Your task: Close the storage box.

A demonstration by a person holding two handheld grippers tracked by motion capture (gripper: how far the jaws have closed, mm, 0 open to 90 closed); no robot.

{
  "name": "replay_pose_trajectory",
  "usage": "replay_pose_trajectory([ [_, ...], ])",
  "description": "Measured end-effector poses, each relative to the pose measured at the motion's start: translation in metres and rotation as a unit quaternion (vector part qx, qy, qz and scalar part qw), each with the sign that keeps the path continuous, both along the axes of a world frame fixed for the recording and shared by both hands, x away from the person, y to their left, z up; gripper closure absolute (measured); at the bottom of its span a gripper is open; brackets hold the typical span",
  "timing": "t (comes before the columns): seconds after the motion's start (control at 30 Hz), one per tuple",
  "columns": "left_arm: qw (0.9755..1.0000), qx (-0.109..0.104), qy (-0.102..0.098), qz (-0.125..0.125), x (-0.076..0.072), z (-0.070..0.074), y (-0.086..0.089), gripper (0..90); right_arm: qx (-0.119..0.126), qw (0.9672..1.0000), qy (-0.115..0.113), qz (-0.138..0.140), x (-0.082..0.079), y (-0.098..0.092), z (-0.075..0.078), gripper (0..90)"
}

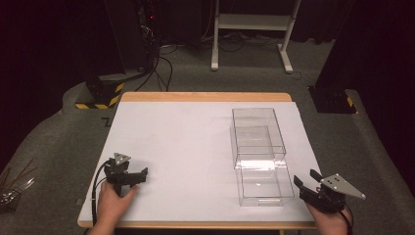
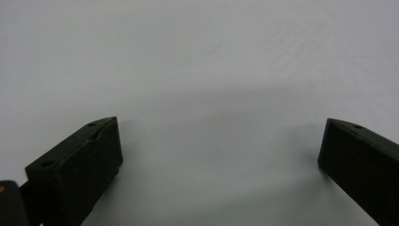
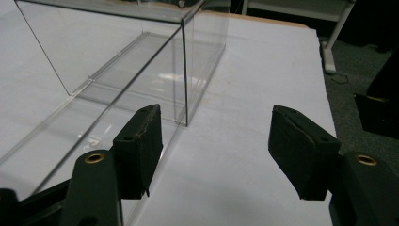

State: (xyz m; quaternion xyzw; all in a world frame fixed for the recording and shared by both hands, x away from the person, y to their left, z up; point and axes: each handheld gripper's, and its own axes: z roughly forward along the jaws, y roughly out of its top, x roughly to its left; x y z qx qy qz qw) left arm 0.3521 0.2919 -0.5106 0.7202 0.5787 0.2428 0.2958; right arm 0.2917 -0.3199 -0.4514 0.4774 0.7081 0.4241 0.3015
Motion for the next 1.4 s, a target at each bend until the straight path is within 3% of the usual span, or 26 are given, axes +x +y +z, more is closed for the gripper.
replay_pose_trajectory([
  [0.57,1.0,0.0,0.0,0.0,0.0,0.0,0.0,0.4,0.02,0.999,-0.037,0.014,-0.012,0.004,0.018,34.7],
  [0.87,1.0,0.0,0.0,0.0,0.0,0.0,0.0,0.4,0.042,0.9978,-0.036,0.035,-0.02,0.013,0.023,34.0],
  [1.4,1.0,-0.001,0.0,0.001,0.0,0.0,0.0,0.4,0.051,0.9965,-0.027,0.061,-0.045,0.023,0.018,33.5],
])
